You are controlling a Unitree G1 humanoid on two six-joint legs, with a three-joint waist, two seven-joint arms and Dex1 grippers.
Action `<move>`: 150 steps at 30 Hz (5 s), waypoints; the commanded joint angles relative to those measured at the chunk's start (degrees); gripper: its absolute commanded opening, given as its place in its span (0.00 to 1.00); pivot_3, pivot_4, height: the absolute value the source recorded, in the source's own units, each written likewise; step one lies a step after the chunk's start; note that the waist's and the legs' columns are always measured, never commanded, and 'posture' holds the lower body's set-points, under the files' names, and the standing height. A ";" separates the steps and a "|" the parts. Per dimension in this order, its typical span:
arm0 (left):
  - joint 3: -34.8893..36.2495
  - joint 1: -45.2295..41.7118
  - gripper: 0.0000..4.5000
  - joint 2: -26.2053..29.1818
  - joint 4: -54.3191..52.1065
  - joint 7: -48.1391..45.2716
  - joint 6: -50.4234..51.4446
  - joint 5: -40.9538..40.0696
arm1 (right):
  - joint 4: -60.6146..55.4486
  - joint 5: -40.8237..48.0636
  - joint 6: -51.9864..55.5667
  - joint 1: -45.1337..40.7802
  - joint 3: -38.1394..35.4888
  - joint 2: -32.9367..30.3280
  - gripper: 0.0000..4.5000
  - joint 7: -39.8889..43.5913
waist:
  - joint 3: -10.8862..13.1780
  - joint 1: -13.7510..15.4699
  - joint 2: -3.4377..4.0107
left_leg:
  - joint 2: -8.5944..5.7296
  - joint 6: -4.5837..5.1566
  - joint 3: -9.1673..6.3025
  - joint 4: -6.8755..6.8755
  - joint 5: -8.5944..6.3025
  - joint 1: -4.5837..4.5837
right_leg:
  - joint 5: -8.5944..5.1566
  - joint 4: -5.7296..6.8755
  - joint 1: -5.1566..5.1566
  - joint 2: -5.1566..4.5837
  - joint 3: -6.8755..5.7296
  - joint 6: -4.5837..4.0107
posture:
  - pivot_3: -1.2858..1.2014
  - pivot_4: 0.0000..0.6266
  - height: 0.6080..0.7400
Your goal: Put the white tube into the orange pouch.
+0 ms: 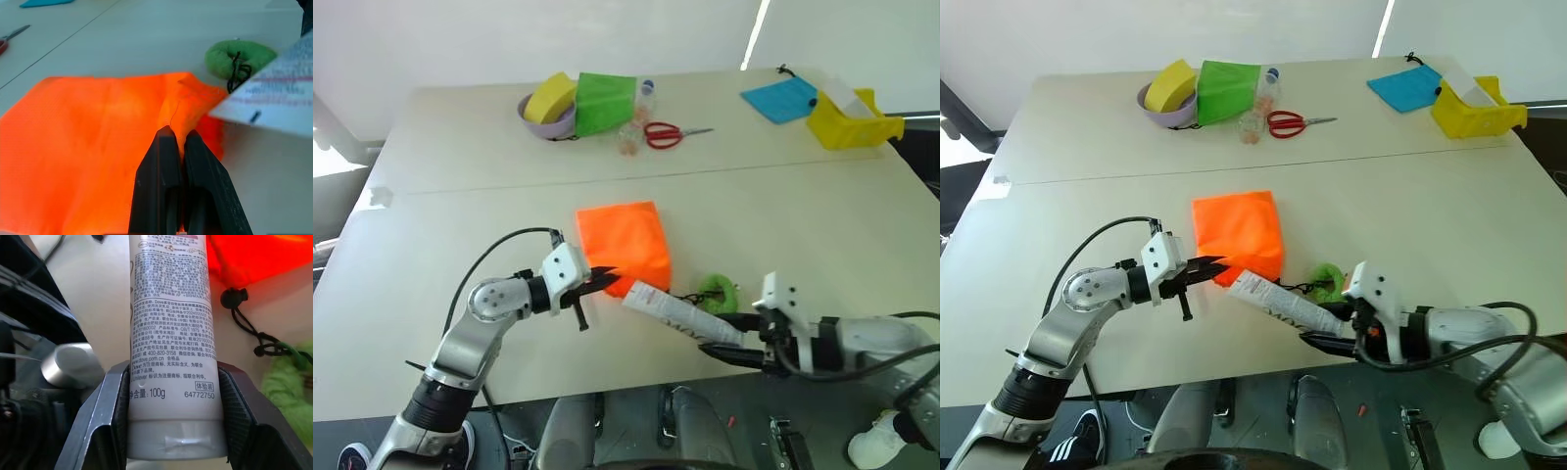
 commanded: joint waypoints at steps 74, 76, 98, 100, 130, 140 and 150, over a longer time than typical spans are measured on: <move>-0.83 2.30 0.00 0.35 -5.00 -1.02 2.40 -2.98 | 18.98 -7.80 18.94 -29.16 12.11 46.93 0.41 -36.25 | -0.04 -1.81 0.03 | 0.18 0.03 0.25 0.48 0.07 0.15 | 0.19 0.94 -0.20 0.31 0.07 0.00 | 0.52 0.24 1.00; -0.84 2.23 0.00 0.21 -5.02 -0.96 2.37 -2.98 | 19.75 -8.26 18.74 -29.80 11.84 47.61 0.41 -36.62 | -0.05 -1.91 0.03 | 0.20 0.02 0.25 0.47 0.06 0.17 | 0.20 0.95 -0.20 0.31 0.07 -0.03 | 0.52 0.24 1.00; -0.79 2.83 0.00 0.28 -4.21 -1.31 1.09 -2.02 | 21.29 -10.01 16.91 -30.27 15.80 45.88 0.99 -30.73 | -0.26 -2.14 0.07 | 0.24 -0.02 0.25 0.44 0.04 0.21 | 0.27 0.95 -0.21 0.31 0.08 -0.15 | 0.52 0.24 1.00; -0.73 2.90 0.00 0.30 -4.33 -1.37 1.15 -2.11 | 20.22 -9.65 17.37 -29.91 15.67 45.33 0.99 -30.14 | -0.29 -1.96 0.06 | 0.23 -0.13 0.26 0.44 -0.02 0.24 | 0.26 0.91 -0.21 0.27 0.07 -0.15 | 0.52 0.24 1.00; -0.98 2.68 0.00 1.54 -4.06 -0.82 0.90 -2.03 | 10.62 -5.24 14.46 -26.65 11.70 24.45 0.99 -15.74 | -0.29 -1.59 0.02 | 0.22 0.00 0.55 0.22 0.06 0.13 | 0.20 0.82 -0.43 0.16 0.10 -0.08 | 0.52 0.24 1.00; -0.53 3.34 0.00 2.86 -4.76 -2.19 0.58 -2.89 | 13.27 -1.73 7.77 -24.93 1.46 13.08 0.99 -6.51 | -0.28 -1.68 -0.01 | 0.21 -0.01 0.56 0.24 0.05 0.16 | 0.20 0.79 -0.41 0.11 0.10 -0.08 | 0.52 0.24 1.00; 0.02 2.45 0.00 4.37 -4.18 -4.88 0.07 -3.42 | 25.65 -13.27 0.33 -26.86 6.26 14.26 0.99 -12.91 | -0.28 -1.61 0.00 | 0.21 0.02 0.70 0.23 0.07 0.13 | 0.22 0.80 -0.45 0.11 0.11 -0.09 | 0.52 0.24 1.00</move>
